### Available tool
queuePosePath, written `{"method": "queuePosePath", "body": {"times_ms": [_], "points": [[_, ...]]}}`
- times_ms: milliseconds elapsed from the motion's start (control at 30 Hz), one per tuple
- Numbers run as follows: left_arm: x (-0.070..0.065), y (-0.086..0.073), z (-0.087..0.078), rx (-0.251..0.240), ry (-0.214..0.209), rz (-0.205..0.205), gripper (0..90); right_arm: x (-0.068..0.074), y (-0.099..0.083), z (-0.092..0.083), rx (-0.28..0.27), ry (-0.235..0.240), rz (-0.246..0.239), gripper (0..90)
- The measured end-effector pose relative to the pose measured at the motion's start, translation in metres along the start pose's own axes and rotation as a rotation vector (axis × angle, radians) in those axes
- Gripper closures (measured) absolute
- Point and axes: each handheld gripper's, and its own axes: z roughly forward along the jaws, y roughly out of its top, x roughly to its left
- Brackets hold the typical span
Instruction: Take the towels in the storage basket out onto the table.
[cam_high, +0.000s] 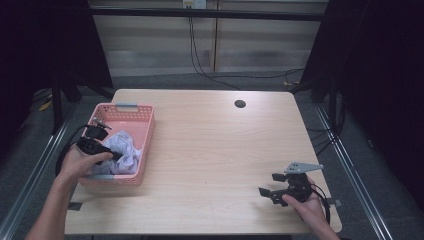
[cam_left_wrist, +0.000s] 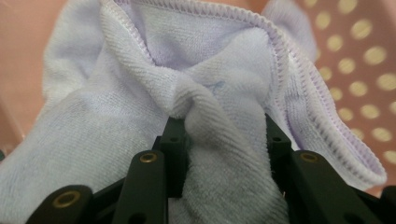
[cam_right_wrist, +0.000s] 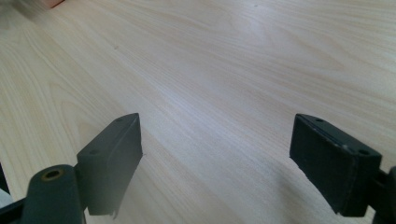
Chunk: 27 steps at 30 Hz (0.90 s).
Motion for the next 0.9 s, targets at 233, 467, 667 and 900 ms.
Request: {"method": "queuePosePath", "body": {"times_ms": [233,467,667,900], "points": [[0.006,-0.004,-0.023,-0.135,-0.038,-0.063,62.4,0.0,0.0,0.001,-0.002,0.0,-0.003,16.6],[0.012,-0.009,-0.042,-0.259,-0.062,-0.101,62.4,0.0,0.0,0.001,-0.002,0.001,-0.002,16.5],[0.011,-0.009,-0.058,-0.327,-0.073,-0.107,62.4,0.0,0.0,0.001,-0.002,0.003,-0.002,16.5],[0.01,-0.005,-0.073,-0.392,-0.082,-0.107,62.3,0.0,0.0,0.001,0.0,0.003,-0.002,16.5]]}}
